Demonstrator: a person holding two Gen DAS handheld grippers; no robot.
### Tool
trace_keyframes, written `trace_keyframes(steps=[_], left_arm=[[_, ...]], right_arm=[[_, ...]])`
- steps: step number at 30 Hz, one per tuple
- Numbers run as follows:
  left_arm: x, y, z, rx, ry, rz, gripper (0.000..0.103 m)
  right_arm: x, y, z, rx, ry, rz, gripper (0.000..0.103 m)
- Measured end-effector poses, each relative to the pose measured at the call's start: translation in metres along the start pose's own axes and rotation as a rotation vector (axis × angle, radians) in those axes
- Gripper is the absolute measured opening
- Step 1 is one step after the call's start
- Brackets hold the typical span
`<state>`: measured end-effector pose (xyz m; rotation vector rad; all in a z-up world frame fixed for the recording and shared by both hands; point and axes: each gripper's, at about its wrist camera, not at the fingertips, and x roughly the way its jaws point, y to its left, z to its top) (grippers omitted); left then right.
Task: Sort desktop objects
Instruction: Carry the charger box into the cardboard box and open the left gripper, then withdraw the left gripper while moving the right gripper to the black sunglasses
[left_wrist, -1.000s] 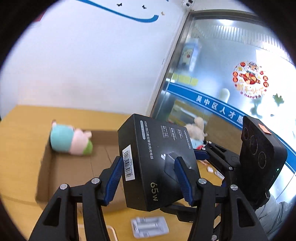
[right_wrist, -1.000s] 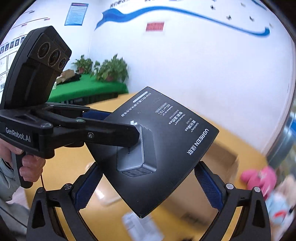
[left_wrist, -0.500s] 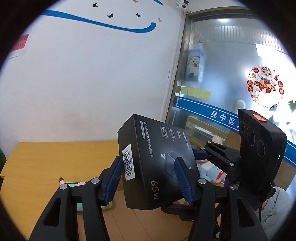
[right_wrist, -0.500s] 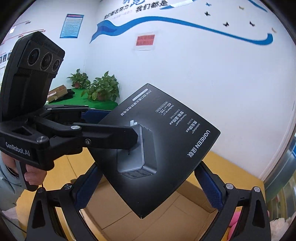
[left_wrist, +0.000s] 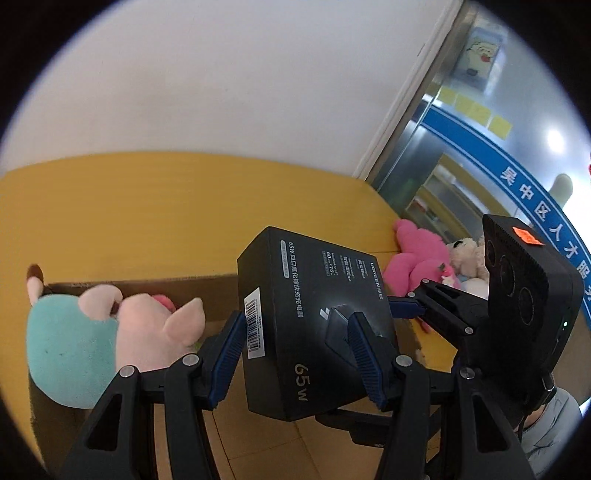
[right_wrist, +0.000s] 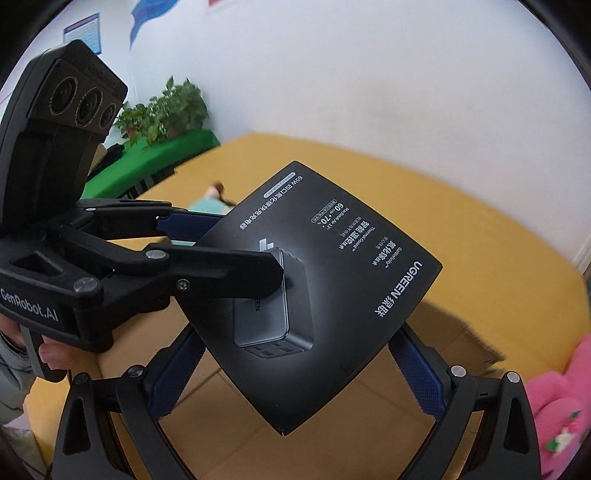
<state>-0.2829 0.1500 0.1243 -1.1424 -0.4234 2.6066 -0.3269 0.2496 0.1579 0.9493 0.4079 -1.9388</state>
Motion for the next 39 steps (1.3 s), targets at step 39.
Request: trace_keyframes(steps=[39], left_arm=[[-0.223, -0.089, -0.157, 0.041, -0.519, 0.461, 0.080]], right_arm=[[-0.161, 0.158, -0.150, 0.093, -0.272, -0.487, 0.103]])
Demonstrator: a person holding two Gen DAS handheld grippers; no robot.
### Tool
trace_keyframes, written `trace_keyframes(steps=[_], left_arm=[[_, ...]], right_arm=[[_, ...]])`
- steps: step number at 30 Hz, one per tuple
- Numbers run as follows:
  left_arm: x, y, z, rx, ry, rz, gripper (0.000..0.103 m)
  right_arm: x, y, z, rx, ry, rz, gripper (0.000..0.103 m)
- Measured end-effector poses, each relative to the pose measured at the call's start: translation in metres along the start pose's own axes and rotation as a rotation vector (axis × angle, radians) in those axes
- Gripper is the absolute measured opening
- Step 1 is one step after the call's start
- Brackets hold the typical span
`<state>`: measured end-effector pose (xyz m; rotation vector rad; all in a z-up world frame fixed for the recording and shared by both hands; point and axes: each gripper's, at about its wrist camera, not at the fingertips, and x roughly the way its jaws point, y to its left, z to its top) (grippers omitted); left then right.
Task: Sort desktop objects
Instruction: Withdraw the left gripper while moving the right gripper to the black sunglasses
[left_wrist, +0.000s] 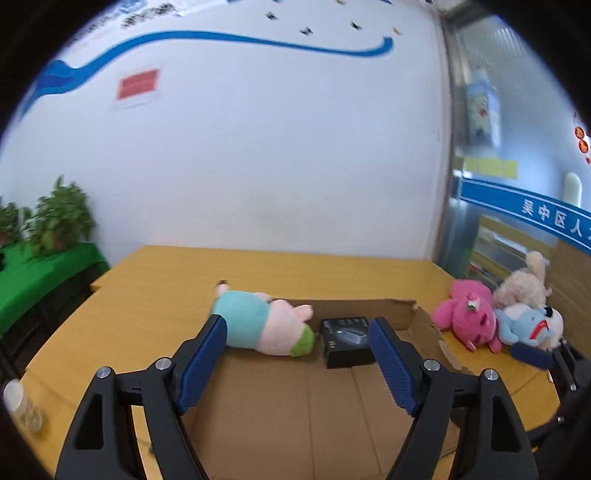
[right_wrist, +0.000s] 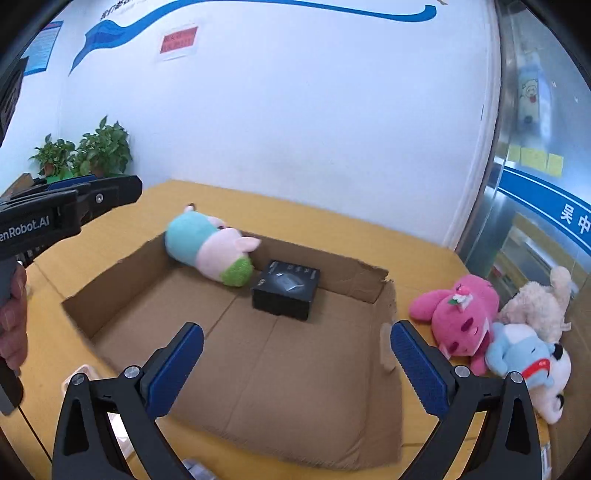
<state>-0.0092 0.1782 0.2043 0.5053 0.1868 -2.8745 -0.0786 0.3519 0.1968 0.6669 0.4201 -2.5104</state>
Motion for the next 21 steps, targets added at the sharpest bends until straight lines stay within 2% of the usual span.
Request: trace_keyframes(steps=[2, 8, 13, 21], left_arm=[[-0.013, 0.003, -0.013, -0.007, 0.000, 0.017, 0.080], [-0.032, 0.000, -0.047, 0.053, 0.073, -0.017, 0.080], [-0.039, -0.005, -0.055, 0.079, 0.074, 0.034, 0.080], [-0.048, -0.009, -0.058, 0.080, 0.053, 0.033, 0.080]], right_arm=[[-0.011, 0.011, -0.007, -0.001, 0.007, 0.027, 0.103], [-0.027, 0.030, -0.036, 0.063, 0.014, 0.080, 0.103], [-0.045, 0.033, -0.042, 0.071, -0.024, 0.049, 0.103], [-0.062, 0.042, -0.045, 0.040, -0.043, -0.009, 0.103]])
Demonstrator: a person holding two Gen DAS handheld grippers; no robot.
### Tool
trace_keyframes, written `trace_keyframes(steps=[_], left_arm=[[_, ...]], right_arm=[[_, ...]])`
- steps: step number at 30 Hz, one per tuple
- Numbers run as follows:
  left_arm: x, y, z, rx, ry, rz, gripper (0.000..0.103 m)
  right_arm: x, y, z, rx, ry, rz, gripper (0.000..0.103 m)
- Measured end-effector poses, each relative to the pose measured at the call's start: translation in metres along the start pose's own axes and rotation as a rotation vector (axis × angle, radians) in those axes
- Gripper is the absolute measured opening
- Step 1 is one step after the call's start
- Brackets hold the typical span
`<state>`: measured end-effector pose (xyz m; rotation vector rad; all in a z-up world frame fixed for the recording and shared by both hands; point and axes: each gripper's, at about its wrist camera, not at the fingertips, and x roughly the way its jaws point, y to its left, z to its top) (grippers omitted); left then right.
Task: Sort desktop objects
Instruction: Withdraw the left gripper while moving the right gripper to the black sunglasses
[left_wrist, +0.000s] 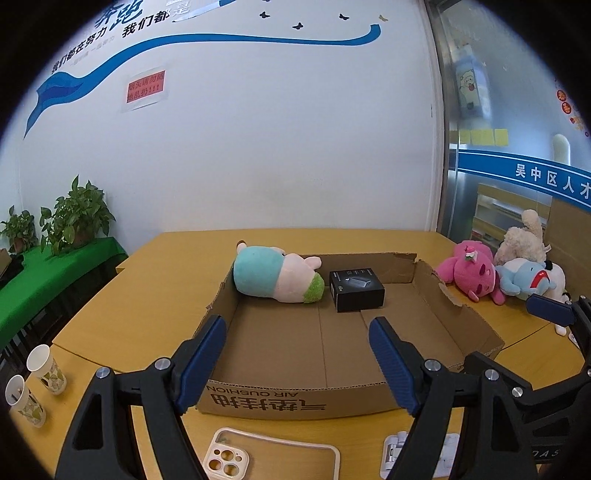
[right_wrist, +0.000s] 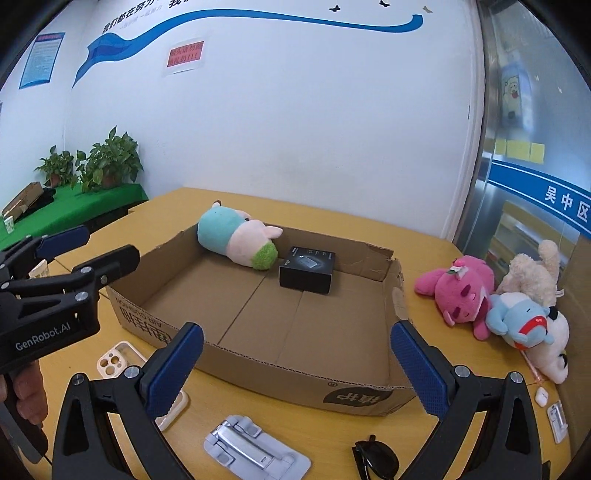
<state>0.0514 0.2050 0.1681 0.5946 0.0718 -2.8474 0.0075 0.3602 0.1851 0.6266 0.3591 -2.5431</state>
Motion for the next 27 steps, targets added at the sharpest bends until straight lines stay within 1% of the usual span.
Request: trace_keyframes(steps=[5, 8, 10, 14, 15, 17, 19, 20, 22, 23, 25, 27], left_arm=[[0.000, -0.006, -0.006, 0.037, 0.019, -0.036, 0.080], [-0.001, -0.007, -0.008, 0.054, 0.018, -0.038, 0.080], [0.001, -0.006, -0.009, 0.044, 0.032, -0.051, 0.080], [0.004, 0.000, -0.016, -0.009, 0.073, -0.088, 0.080], [0.005, 0.001, -0.020, -0.016, 0.084, -0.091, 0.080], [0.004, 0.003, -0.027, -0.018, 0.099, -0.097, 0.080], [0.004, 0.002, -0.038, -0.013, 0.119, -0.115, 0.080], [0.004, 0.002, -0.043, -0.009, 0.127, -0.129, 0.080], [0.007, -0.001, -0.055, -0.005, 0.158, -0.158, 0.080], [0.010, -0.004, -0.062, -0.007, 0.178, -0.175, 0.080], [0.016, -0.011, -0.074, -0.016, 0.222, -0.224, 0.080], [0.019, -0.020, -0.084, -0.028, 0.259, -0.272, 0.080]], right_arm=[[-0.008, -0.001, -0.004, 0.044, -0.018, 0.048, 0.103], [-0.012, 0.001, -0.008, 0.039, -0.022, 0.034, 0.103], [-0.015, 0.001, -0.010, 0.033, -0.024, 0.026, 0.103], [-0.018, -0.016, -0.017, 0.090, -0.018, 0.085, 0.103], [-0.018, -0.025, -0.021, 0.101, -0.010, 0.090, 0.103], [-0.021, -0.042, -0.030, 0.122, 0.007, 0.069, 0.103], [-0.022, -0.064, -0.048, 0.133, 0.046, 0.020, 0.103], [-0.021, -0.078, -0.061, 0.136, 0.080, 0.008, 0.103], [-0.018, -0.099, -0.082, 0.147, 0.141, 0.016, 0.103], [-0.016, -0.110, -0.097, 0.156, 0.187, 0.020, 0.103], [-0.010, -0.121, -0.119, 0.150, 0.263, 0.013, 0.103], [-0.004, -0.128, -0.141, 0.116, 0.342, -0.022, 0.099]])
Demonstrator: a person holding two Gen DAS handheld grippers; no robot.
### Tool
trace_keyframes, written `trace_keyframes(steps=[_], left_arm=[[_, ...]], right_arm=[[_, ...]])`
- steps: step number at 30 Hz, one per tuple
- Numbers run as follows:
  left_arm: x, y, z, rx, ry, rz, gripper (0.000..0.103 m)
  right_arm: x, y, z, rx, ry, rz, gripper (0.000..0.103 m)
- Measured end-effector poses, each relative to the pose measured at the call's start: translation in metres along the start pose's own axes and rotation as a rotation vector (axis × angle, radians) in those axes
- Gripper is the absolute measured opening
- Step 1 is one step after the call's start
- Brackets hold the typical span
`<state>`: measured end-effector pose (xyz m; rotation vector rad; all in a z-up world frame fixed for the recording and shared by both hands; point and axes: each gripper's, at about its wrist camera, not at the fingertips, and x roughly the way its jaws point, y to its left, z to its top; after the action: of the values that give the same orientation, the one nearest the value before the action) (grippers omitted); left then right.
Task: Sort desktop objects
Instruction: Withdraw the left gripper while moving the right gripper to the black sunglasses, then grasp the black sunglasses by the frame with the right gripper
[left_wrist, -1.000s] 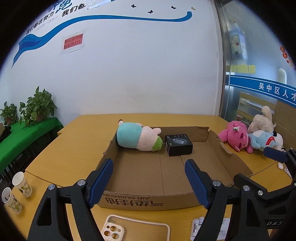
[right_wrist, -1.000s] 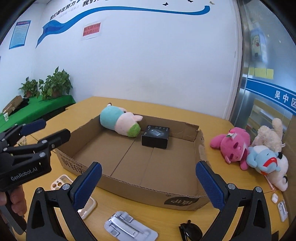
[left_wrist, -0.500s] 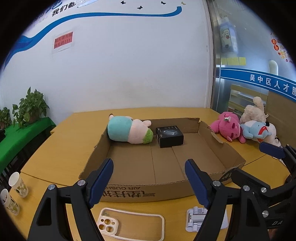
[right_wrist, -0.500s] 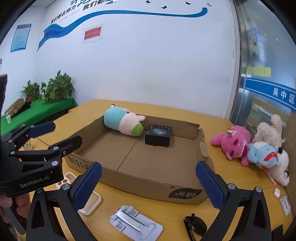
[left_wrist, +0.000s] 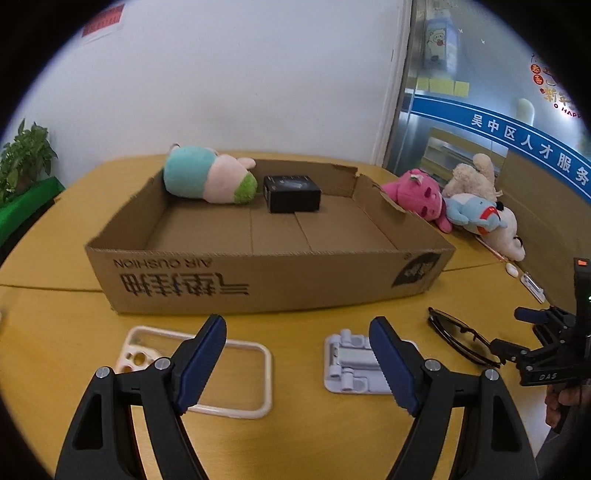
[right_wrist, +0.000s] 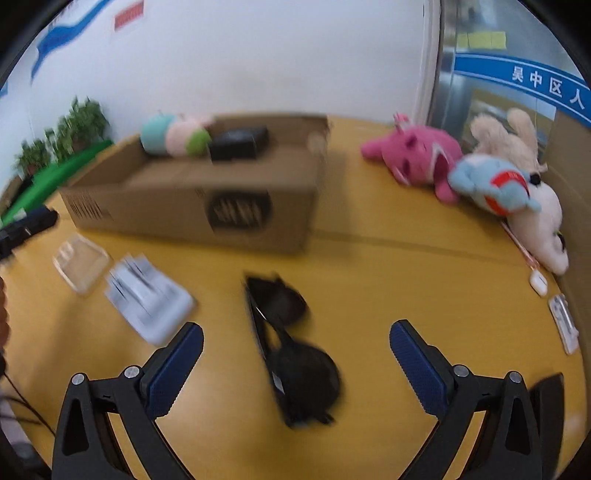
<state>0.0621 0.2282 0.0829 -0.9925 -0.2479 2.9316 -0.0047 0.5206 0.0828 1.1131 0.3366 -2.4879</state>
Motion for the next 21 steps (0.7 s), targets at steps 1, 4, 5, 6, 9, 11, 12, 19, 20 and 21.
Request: trace_keyframes(steps=[1, 4, 5, 6, 9, 11, 12, 19, 20, 21], left_arm=[[0.004, -0.003, -0.004, -0.005, 0.018, -0.026, 0.080], [0.011, -0.012, -0.010, -0.012, 0.068, -0.084, 0.080], [0.012, -0.015, -0.012, -0.011, 0.077, -0.096, 0.080], [0.013, -0.017, -0.012, -0.005, 0.085, -0.107, 0.080], [0.016, -0.021, -0.013, 0.000, 0.096, -0.119, 0.080], [0.018, -0.024, -0.014, -0.001, 0.106, -0.131, 0.080], [0.018, -0.025, -0.015, 0.001, 0.111, -0.136, 0.080], [0.032, -0.042, -0.011, 0.014, 0.150, -0.191, 0.080], [0.034, -0.044, -0.010, 0.012, 0.154, -0.197, 0.080], [0.036, -0.047, -0.007, 0.009, 0.156, -0.209, 0.080]], right_arm=[[0.004, -0.002, -0.007, -0.008, 0.022, -0.010, 0.097], [0.014, -0.006, -0.022, 0.003, 0.067, 0.018, 0.087], [0.018, -0.007, -0.026, 0.011, 0.080, 0.029, 0.082], [0.022, -0.008, -0.029, 0.023, 0.096, 0.043, 0.072], [0.032, -0.009, -0.035, 0.054, 0.136, 0.086, 0.052], [0.030, -0.005, -0.038, 0.057, 0.137, 0.100, 0.051], [0.026, -0.001, -0.041, 0.056, 0.141, 0.140, 0.051], [0.006, 0.010, -0.042, 0.033, 0.085, 0.186, 0.064], [0.009, 0.010, -0.039, 0.035, 0.078, 0.183, 0.070], [0.013, 0.011, -0.037, 0.032, 0.073, 0.183, 0.070]])
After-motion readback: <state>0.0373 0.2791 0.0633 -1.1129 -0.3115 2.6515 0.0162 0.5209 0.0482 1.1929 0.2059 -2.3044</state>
